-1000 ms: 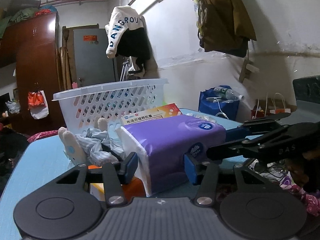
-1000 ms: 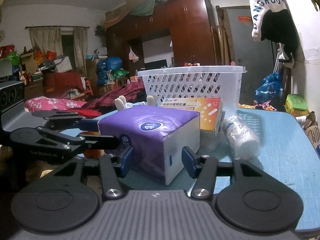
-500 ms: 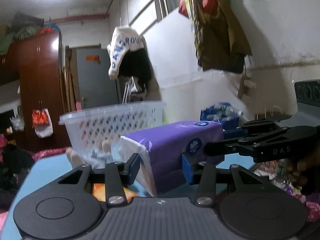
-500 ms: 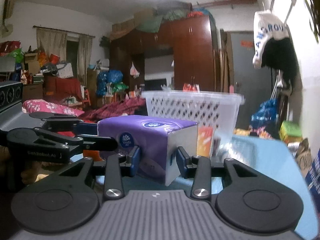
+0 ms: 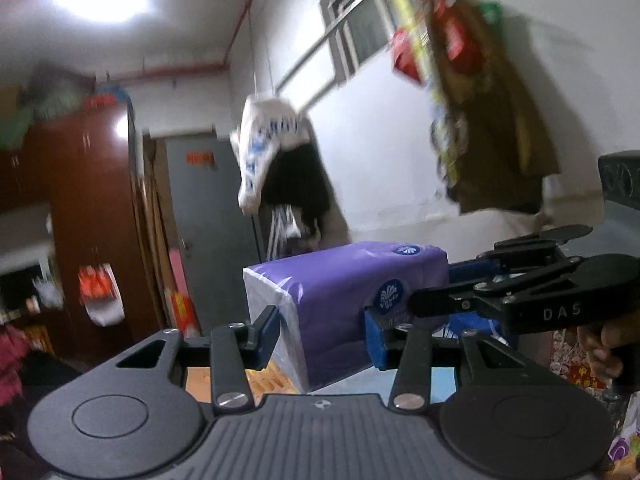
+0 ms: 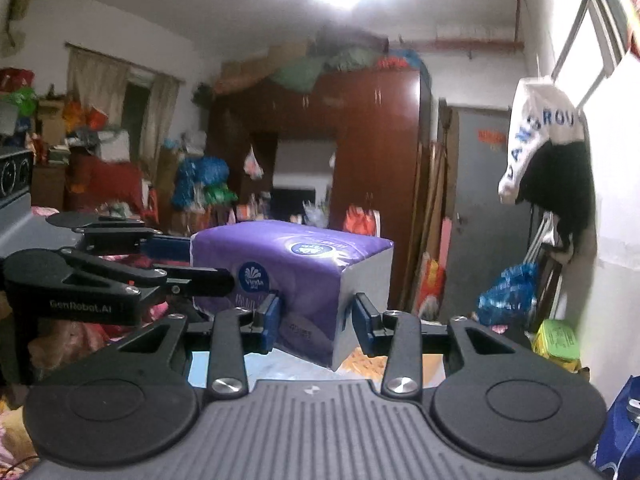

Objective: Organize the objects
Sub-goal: 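Carry the tissue pack over the basket and release it inside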

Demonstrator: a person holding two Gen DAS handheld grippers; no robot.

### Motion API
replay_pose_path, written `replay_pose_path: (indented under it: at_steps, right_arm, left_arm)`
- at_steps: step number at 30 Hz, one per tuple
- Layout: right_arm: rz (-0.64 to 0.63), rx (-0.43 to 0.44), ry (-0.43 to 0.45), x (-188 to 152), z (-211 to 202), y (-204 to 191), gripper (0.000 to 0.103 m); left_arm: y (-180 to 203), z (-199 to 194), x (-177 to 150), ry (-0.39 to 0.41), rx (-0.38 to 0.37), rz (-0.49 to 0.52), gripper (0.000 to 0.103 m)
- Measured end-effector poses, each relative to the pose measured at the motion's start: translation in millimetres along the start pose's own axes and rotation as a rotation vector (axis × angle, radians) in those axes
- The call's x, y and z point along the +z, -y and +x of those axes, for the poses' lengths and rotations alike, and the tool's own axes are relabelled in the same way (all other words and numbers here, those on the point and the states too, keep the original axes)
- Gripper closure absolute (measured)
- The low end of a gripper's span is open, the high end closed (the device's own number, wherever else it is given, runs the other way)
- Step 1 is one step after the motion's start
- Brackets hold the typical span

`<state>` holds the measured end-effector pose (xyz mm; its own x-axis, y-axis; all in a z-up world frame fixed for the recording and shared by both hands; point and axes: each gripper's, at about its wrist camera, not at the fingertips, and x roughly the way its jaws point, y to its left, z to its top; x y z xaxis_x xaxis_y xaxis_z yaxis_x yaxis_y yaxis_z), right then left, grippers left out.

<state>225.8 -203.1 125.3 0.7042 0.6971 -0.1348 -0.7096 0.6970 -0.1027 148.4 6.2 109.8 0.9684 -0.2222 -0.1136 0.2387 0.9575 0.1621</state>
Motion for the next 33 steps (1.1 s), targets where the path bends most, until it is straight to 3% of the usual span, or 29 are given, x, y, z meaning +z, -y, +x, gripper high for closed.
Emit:
replay_pose_path:
  at_steps: [4, 9, 18, 25, 29, 31, 33]
  right_arm:
    - [0.029, -0.003, -0.135, 1.3, 68.1, 21.9, 0.061]
    - [0.036, -0.021, -0.267, -11.8, 123.1, 30.8, 0.061]
    - [0.034, -0.052, -0.495, -27.3, 153.2, 29.7, 0.061]
    - [0.043, -0.046, -0.566, -33.5, 159.5, 30.2, 0.061]
    - [0.042, -0.035, -0.577, -30.2, 158.1, 31.7, 0.060]
    - [0.037, -0.050, -0.577, -28.7, 159.8, 33.4, 0.057]
    - [0.038, -0.072, -0.559, -27.7, 156.1, 36.7, 0.042]
  left_arm:
    - [-35.2, 66.1, -2.9, -0.122, -0.022, -0.082, 0.054]
    - [-64.3, 121.3, -20.6, -0.249, -0.011, -0.172, 0.054]
    - [-80.6, 163.0, -37.5, -0.444, 0.017, -0.216, 0.054]
    - [-84.4, 173.9, -43.0, -0.496, 0.032, -0.236, 0.054]
    - [-82.6, 178.3, -44.5, -0.515, 0.031, -0.235, 0.048]
    - [-81.2, 178.1, -44.1, -0.500, 0.040, -0.233, 0.045]
    - [-81.1, 173.6, -42.2, -0.483, 0.059, -0.243, 0.039]
